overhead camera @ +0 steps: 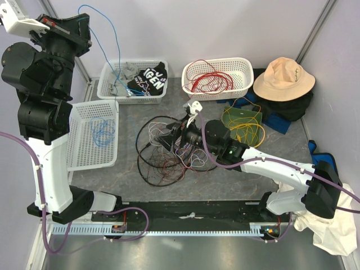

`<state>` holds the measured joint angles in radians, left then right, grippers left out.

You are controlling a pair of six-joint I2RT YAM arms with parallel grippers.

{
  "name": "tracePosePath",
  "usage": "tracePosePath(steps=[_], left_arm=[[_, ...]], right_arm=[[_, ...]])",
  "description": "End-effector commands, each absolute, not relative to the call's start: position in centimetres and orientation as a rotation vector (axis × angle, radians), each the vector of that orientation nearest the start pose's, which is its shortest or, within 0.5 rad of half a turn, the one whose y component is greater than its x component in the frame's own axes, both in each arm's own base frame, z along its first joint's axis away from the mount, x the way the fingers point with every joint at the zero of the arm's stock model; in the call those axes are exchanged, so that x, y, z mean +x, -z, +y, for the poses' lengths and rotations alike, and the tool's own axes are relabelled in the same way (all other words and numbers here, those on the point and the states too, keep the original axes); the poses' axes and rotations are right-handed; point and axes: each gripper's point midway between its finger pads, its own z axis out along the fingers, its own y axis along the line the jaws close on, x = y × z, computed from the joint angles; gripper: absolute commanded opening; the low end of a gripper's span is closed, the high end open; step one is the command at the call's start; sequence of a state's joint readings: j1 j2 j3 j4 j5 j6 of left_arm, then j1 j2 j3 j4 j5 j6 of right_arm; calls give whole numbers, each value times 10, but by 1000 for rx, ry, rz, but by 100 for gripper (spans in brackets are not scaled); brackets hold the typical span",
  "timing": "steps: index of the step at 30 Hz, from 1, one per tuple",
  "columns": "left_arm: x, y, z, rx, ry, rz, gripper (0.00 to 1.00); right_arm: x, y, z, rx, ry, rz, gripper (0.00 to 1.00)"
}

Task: Untangle the cables

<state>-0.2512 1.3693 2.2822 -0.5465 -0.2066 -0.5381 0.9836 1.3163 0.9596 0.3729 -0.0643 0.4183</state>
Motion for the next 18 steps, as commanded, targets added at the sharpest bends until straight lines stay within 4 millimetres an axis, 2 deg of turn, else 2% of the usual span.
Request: tracePosePath(steps=[1,5,10,17,18], left_arm=[[298,-682,-44,-388,488,1084,2],[292,-705,-37,-398,473,989,2],[277,-715,-50,-360,555,967,2],[276,-693,-75,-335,676,1045,2],[276,-691,-78,-332,687,1053,2]], right_arm=[[220,-333,404,-566,-1176,1490,89],[220,-327,402,-586,-1149,1491,89],[238,-313,407,-565,-1067,1490,91],[271,-318,422,-473,-974,1425,93],[276,-324,423,-451,-951,1412,93]])
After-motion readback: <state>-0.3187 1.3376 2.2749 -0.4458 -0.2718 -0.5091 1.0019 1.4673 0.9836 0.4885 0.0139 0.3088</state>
